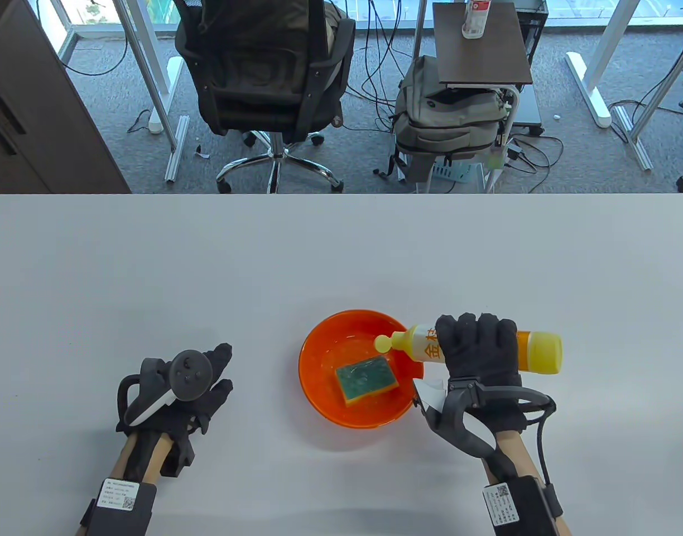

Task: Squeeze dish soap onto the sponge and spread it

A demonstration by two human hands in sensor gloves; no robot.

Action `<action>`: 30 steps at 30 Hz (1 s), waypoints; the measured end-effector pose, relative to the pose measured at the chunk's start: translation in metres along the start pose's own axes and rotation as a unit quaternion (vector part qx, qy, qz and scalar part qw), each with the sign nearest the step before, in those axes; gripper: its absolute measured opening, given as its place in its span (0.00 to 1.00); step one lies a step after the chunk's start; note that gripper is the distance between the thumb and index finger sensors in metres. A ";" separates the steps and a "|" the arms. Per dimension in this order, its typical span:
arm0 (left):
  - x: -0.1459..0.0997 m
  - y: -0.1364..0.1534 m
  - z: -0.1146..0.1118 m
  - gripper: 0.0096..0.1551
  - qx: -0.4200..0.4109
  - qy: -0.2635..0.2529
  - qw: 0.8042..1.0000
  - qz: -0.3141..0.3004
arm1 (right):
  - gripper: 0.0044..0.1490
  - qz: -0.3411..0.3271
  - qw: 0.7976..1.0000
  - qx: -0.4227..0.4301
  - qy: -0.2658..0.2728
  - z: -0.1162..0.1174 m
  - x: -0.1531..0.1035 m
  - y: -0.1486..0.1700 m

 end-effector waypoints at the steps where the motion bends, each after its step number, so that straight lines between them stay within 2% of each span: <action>1: 0.000 0.000 0.000 0.40 0.000 0.001 1.000 0.000 | 0.51 -0.005 1.000 0.002 0.002 -0.003 -0.001 -0.004; 17: 0.001 0.000 -0.001 0.40 -0.002 0.000 1.000 -0.001 | 0.52 -0.094 0.992 0.069 0.038 -0.046 -0.016 -0.069; 24: 0.001 0.001 -0.001 0.40 -0.004 0.000 1.000 0.000 | 0.52 -0.098 0.989 0.101 0.037 -0.055 -0.018 -0.067; 30: 0.001 0.000 -0.002 0.40 -0.003 0.003 1.000 0.000 | 0.52 -0.081 0.992 0.093 0.018 -0.042 -0.014 -0.054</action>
Point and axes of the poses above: the tracker on the back of each hand, its own y axis roughly to the little-finger side, its own x axis roughly from the wrist to the fingertips, z = x × y, the point moved 4 cm from there along x, roughly from the wrist to the fingertips, and after that the axes turned 4 degrees about -y, right-handed, at the moved point
